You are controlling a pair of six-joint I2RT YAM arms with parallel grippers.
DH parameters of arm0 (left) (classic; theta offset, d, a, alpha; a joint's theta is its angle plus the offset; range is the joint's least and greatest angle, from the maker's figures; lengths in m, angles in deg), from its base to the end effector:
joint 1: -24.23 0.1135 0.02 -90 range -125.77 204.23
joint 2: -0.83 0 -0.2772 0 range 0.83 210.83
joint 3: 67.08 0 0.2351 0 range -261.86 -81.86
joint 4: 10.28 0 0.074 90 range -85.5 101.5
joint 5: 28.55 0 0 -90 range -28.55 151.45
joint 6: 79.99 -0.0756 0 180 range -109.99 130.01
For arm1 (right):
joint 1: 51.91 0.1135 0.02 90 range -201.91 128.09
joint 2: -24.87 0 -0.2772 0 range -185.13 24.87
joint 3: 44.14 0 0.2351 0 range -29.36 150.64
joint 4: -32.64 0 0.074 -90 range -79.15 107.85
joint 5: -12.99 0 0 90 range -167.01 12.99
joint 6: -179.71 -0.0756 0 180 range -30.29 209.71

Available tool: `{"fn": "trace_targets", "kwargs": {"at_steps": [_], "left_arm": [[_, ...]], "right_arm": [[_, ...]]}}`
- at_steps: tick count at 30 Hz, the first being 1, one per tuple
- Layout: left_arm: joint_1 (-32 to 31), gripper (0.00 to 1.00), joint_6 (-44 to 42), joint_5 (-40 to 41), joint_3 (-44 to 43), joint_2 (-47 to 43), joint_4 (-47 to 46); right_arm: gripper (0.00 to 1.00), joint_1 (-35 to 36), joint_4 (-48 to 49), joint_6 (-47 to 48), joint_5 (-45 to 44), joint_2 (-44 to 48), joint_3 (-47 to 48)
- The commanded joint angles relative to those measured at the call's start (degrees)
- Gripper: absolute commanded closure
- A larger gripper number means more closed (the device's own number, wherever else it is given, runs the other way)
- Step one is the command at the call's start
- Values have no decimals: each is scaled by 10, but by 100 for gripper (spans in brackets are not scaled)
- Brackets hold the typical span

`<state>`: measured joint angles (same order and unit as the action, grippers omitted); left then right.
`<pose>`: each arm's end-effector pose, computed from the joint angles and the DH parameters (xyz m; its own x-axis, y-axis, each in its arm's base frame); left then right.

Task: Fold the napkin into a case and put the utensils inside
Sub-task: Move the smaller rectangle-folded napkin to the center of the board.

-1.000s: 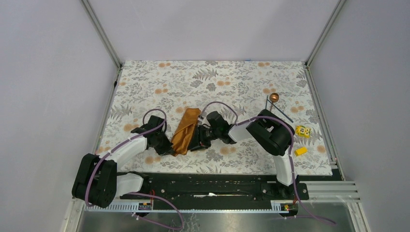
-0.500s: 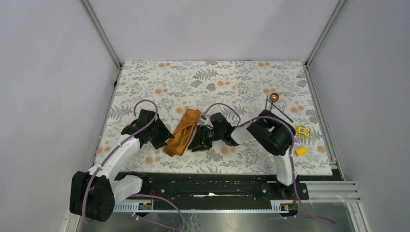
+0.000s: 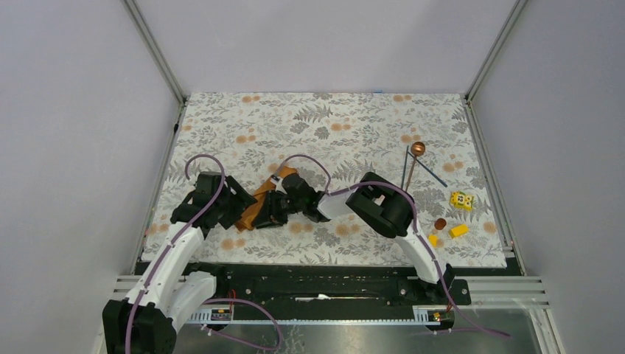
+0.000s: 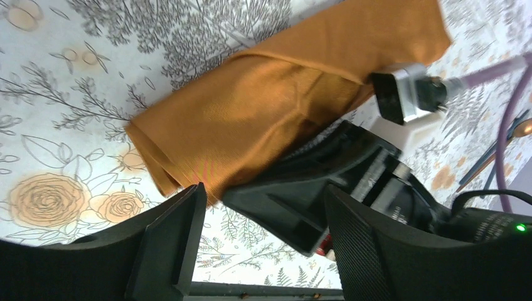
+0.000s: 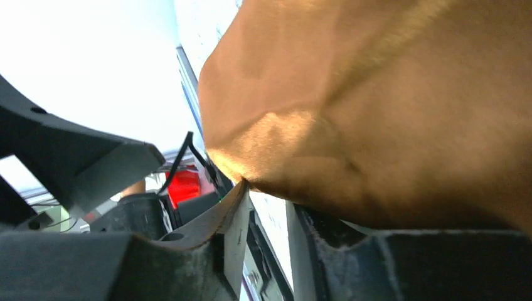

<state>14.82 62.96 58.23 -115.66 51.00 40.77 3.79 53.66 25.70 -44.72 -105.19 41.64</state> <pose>0.1652 -0.0317 0.2010 -0.6296 -0.7034 -0.3300 -0.5072 0.6938 -0.5112 0.2447 0.4304 0.1071 -0.9738 -0.0792 -0.2130 -0.2272 0.3243 0.9183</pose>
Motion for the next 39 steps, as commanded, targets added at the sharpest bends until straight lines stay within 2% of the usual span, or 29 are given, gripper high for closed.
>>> {"fn": "trace_targets", "kwargs": {"at_steps": [1, 5, 7, 9, 12, 16, 17, 18, 20, 24, 28, 31, 35, 39], "left_arm": [[5, 23, 11, 55, -26, -8, 17], [11, 23, 13, 48, -26, 17, 20], [14, 25, 23, 38, -15, 15, 13], [15, 34, 42, 1, 7, 1, -9], [15, 45, 70, -88, 47, -9, -67], [13, 61, 68, -150, 64, 28, -117], [13, 67, 66, -150, 63, 38, -120], [13, 78, 58, -142, 61, 62, -134], [14, 82, 51, -139, 54, 84, -140], [13, 84, 43, -133, 44, 94, -154], [17, 87, 31, -65, 42, 106, -135], [29, 100, 34, -39, 53, 147, -120], [36, 100, 42, -2, 63, 188, -99], [39, 100, 43, 23, 67, 179, -87]], "right_arm": [[61, 6, -22, -8, -41, -26, 59], [49, -5, -66, 71, -22, 47, 14], [42, -28, -134, 139, -20, 98, -4], [36, -68, -168, 189, -7, 145, -30], [35, -135, -214, 261, 9, 190, -54], [36, -186, -300, 349, 73, 155, 43], [36, -193, -311, 352, 90, 139, 72], [38, -194, -339, 348, 124, 93, 153], [38, -192, -332, 320, 139, 63, 193], [37, -189, -232, 231, 168, 13, 217], [37, -190, -168, 191, 165, -25, 214], [38, -190, -153, 192, 152, -38, 198], [39, -190, -124, 188, 134, -29, 129], [39, -191, -96, 180, 134, -8, 78]]}}
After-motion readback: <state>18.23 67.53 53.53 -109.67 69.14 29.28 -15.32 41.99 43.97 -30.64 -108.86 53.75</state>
